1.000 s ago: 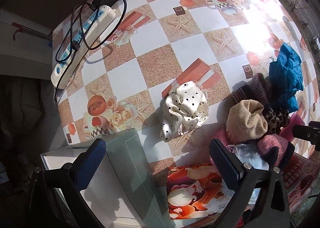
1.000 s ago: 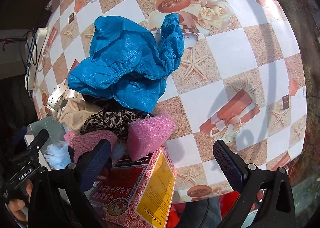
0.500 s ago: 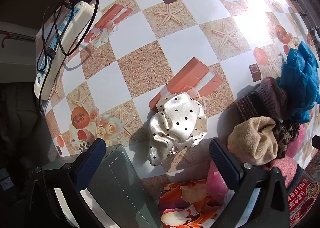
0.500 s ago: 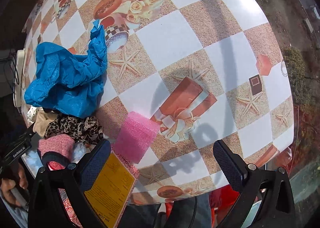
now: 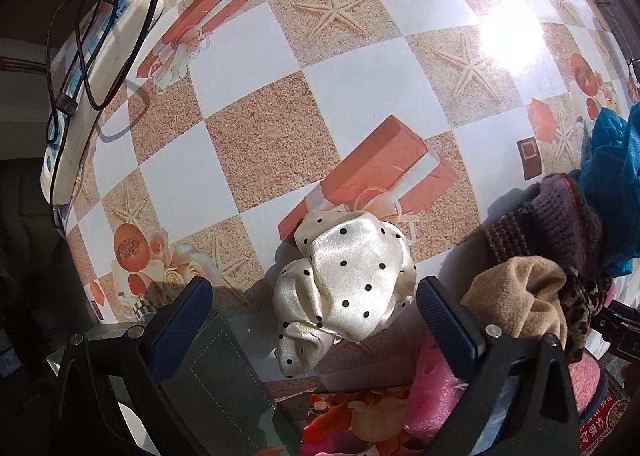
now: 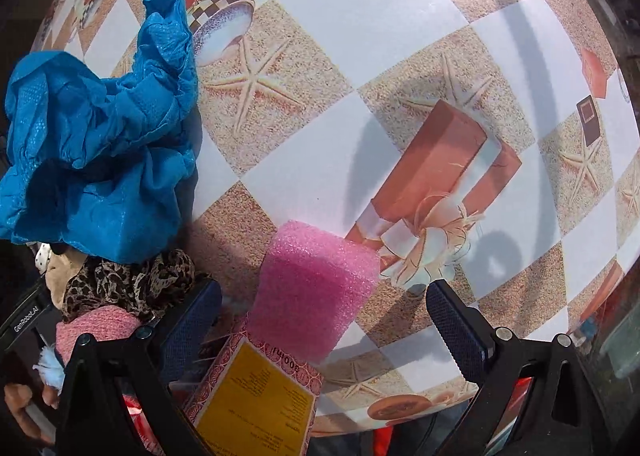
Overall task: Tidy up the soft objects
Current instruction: 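Grasp the polka-dot scrunchie with the left tool while the right tool grasps the pink sponge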
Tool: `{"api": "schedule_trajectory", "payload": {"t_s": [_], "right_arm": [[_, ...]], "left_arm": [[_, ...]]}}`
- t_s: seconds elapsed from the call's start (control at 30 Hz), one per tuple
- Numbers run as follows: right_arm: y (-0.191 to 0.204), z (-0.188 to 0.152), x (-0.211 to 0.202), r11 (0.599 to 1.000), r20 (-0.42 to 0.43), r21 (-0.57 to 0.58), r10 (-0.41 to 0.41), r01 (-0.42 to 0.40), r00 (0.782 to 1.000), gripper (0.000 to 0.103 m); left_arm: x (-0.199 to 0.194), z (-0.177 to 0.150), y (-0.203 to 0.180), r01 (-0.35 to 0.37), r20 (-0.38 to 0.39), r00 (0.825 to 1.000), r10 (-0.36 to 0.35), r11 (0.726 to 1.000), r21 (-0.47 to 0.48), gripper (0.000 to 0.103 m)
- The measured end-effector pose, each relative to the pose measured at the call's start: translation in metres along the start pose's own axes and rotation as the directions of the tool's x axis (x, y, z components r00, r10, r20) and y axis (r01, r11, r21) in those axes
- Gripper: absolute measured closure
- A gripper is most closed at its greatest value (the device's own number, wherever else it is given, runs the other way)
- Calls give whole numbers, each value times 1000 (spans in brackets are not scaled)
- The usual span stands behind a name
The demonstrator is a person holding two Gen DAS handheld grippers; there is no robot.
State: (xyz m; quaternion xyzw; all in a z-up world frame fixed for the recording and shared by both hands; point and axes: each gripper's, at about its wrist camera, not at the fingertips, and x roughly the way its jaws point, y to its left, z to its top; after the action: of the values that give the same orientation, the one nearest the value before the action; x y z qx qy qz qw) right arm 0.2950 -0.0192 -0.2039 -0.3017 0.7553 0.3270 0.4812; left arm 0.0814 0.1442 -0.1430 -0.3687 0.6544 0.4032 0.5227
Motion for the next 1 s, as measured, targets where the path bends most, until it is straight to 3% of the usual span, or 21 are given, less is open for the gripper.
{"api": "schedule_trajectory", "payload": {"t_s": [0.07, 0.1, 0.2, 0.27, 0.3, 0.33, 0.4, 0.5, 0.73, 1.0], "right_arm": [[1, -4, 10, 999, 2, -19, -41, 41, 999, 2], [3, -6, 11, 997, 8, -34, -69, 69, 998, 8], [4, -14, 16, 989, 24, -83, -121, 123, 992, 26], [2, -23, 14, 981, 40, -121, -146, 150, 988, 46], [1, -24, 12, 980, 45, -138, -135, 140, 990, 54], [-1, -26, 12, 984, 40, -148, -97, 102, 994, 54], [1, -29, 9, 985, 50, -150, -75, 82, 996, 54], [-1, -36, 2, 987, 79, -145, -51, 62, 996, 54], [1, -45, -37, 987, 152, -144, -42, 64, 987, 54], [-4, -60, -104, 965, 287, -219, -81, 148, 954, 54]], "left_arm": [[4, 2, -3, 7, -14, 1000, -7, 1000, 3, 11], [6, 3, -2, 12, -20, 1000, -12, 1000, 1, 14], [14, 4, 1, 53, -55, 997, -54, 999, -12, 35], [20, 2, 6, 92, -72, 993, -94, 995, -26, 62], [19, 1, 8, 105, -61, 992, -107, 994, -31, 67], [17, 1, 8, 96, -47, 994, -97, 995, -30, 76], [12, -4, 11, 54, -9, 998, -54, 998, -23, 79], [-3, -9, 20, 64, 62, 996, -61, 996, -59, 80], [-59, -17, 27, 56, 237, 971, -31, 993, -102, 80], [-135, -22, -44, 90, 349, 933, -87, 996, 8, 80]]}}
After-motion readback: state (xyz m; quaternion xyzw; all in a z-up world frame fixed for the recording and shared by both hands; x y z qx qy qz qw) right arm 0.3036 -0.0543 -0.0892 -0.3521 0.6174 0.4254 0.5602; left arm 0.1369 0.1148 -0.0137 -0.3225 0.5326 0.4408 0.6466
